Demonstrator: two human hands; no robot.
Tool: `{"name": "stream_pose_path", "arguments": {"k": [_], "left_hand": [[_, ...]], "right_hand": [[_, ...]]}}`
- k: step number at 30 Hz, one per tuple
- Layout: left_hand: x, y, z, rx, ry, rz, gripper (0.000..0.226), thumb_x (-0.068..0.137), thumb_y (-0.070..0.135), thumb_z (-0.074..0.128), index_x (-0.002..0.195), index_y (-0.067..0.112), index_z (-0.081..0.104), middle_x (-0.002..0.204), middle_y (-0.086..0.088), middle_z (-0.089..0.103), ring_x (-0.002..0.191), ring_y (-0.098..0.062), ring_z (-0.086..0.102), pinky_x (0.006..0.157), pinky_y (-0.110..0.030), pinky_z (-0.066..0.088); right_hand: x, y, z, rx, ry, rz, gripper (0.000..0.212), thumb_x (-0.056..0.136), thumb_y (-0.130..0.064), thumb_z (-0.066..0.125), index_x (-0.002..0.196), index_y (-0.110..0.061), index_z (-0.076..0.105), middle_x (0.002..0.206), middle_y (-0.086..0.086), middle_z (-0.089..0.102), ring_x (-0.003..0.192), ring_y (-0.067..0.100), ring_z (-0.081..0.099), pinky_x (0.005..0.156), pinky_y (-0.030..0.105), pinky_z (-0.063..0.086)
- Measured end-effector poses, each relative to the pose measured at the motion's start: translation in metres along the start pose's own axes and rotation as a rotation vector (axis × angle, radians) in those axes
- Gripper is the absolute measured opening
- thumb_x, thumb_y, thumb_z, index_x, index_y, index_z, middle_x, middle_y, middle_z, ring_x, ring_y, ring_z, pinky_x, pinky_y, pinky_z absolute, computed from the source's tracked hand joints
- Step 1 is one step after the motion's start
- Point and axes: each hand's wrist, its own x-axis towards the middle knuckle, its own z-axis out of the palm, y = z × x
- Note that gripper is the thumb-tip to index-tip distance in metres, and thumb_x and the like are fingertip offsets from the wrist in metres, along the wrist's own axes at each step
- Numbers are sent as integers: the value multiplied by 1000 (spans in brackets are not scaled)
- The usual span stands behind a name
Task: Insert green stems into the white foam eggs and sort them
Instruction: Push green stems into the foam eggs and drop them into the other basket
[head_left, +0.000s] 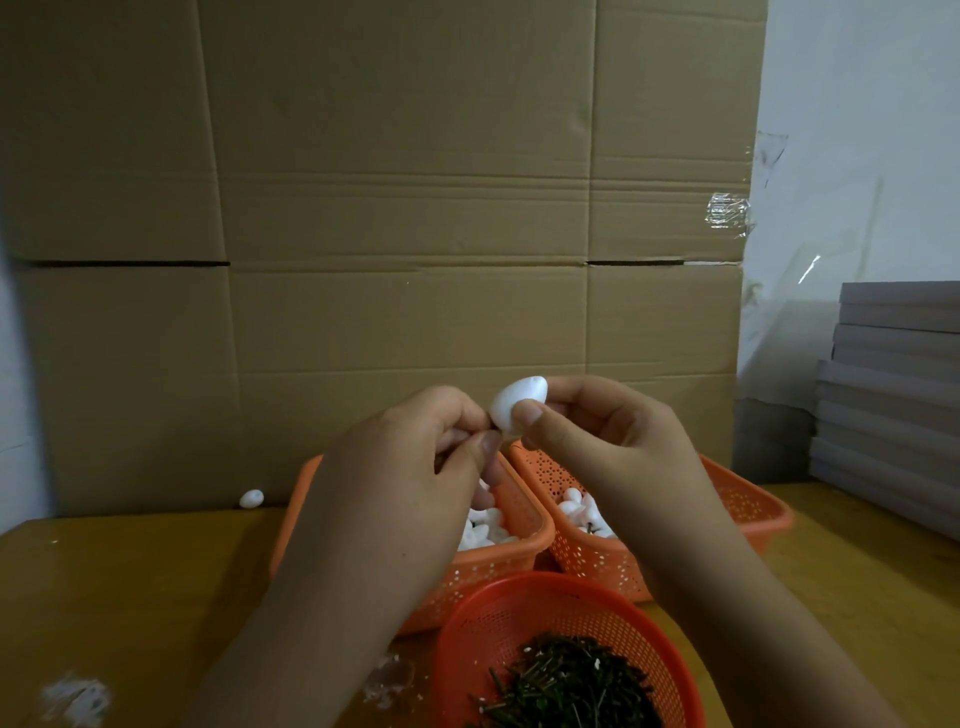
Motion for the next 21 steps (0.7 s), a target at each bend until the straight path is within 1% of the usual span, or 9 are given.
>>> {"name": "stream_pose_path", "arguments": {"k": [2, 4, 6, 9, 12, 14, 16, 18, 21], "left_hand": [[3, -5, -1, 4, -35, -28, 6, 87, 40, 58, 87, 39, 64, 78, 25, 70, 67, 6, 66, 64, -20, 49], [5, -11, -5, 23, -63, -68, 18, 81, 53, 55, 98, 49, 60, 85, 25, 69, 74, 5, 66, 73, -27, 51], [7, -17, -8, 76, -80, -95, 21, 83, 53, 53, 104, 52, 56, 87, 25, 68, 77, 5, 65, 73, -25, 49], [9, -23, -13, 159, -77, -141, 20, 88, 47, 54, 108, 48, 57, 89, 22, 66, 80, 3, 64, 73, -25, 49], [11, -25, -16, 165, -66, -173, 17, 88, 48, 52, 104, 48, 57, 89, 22, 67, 80, 3, 64, 74, -28, 50], [12, -24, -17, 141, -45, -174, 16, 86, 48, 53, 100, 47, 58, 86, 21, 68, 78, 2, 64, 77, -32, 51], [12, -24, -18, 111, -24, -175, 12, 86, 44, 55, 97, 44, 60, 83, 20, 69, 77, 0, 65, 79, -33, 52], [13, -25, -19, 78, -8, -179, 9, 88, 40, 57, 96, 42, 61, 82, 18, 70, 78, -3, 66, 80, -36, 53], [13, -25, -22, 59, 7, -172, 10, 88, 40, 54, 94, 42, 61, 81, 17, 69, 76, -4, 66, 75, -33, 52]], "right_hand": [[2, 5, -3, -26, -6, 23, 10, 81, -24, 70, 90, -21, 74, 82, -8, 75, 78, -1, 69, 69, 8, 50], [6, 10, -9, -83, 28, 49, 10, 80, -30, 69, 86, -24, 75, 77, -11, 74, 70, -5, 66, 63, 8, 49], [13, 16, -21, -241, 15, 104, 16, 76, -40, 67, 82, -26, 74, 66, -12, 69, 56, -5, 58, 54, 11, 46], [23, 31, -43, -617, -176, 259, 19, 78, -43, 65, 83, -25, 70, 63, -5, 70, 49, 3, 59, 52, 18, 50], [32, 60, -59, -894, -74, 250, 19, 90, -29, 62, 108, -23, 64, 72, -5, 71, 58, 10, 66, 62, 33, 60], [34, 73, -67, -1053, 50, 242, 46, 92, -20, 58, 136, -26, 47, 95, -3, 71, 71, 13, 65, 67, 38, 59], [35, 82, -70, -1143, -3, 295, 60, 90, -18, 58, 145, -29, 35, 114, 0, 69, 85, 15, 66, 74, 39, 58], [35, 84, -67, -1171, -83, 320, 50, 90, -22, 59, 138, -31, 46, 117, -2, 68, 87, 13, 66, 79, 38, 58], [30, 78, -54, -1127, -235, 285, 28, 91, -25, 59, 117, -34, 63, 104, -10, 71, 87, 9, 66, 86, 42, 55]]}}
